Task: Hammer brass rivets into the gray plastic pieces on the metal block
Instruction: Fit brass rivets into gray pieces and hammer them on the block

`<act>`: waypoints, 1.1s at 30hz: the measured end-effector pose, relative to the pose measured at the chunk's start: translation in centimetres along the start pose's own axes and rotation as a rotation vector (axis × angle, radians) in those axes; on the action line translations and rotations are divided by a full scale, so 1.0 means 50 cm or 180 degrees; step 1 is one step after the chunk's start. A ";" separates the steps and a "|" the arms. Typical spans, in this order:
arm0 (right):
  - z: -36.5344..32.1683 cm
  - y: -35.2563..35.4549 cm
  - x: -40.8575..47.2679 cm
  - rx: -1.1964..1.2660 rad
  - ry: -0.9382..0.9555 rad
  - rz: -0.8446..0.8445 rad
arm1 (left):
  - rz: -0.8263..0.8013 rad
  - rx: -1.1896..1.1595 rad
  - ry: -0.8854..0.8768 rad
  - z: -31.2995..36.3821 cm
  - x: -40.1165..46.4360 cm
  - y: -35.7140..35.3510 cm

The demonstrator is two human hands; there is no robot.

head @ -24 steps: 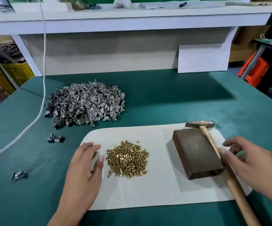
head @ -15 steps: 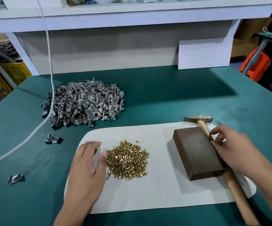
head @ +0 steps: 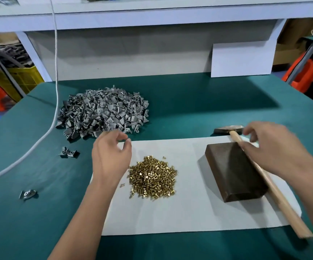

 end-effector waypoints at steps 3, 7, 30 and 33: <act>-0.153 0.005 -0.015 0.0414 0.0817 -0.0085 | -0.0081 0.0494 0.0000 0.009 0.075 -0.024; -0.331 -0.120 -0.013 0.0239 0.1511 -0.1223 | -0.0297 0.0992 0.0038 0.031 0.137 -0.071; -0.104 -0.051 -0.039 0.0236 -0.0324 0.0302 | -0.2197 -0.1688 -0.0420 0.275 0.054 -0.242; -0.072 -0.074 -0.076 0.0278 -0.0692 0.0340 | -0.2562 -0.1297 -0.0369 0.301 0.043 -0.288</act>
Point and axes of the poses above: each hand's wrist, its own x-axis towards the middle knuckle, its own y-axis out of the back of the hand, z = x × y, the point moved 7 cm from there along x, towards the middle knuckle, and after that the axes turned 15 degrees about -z, right-handed, at the moved point
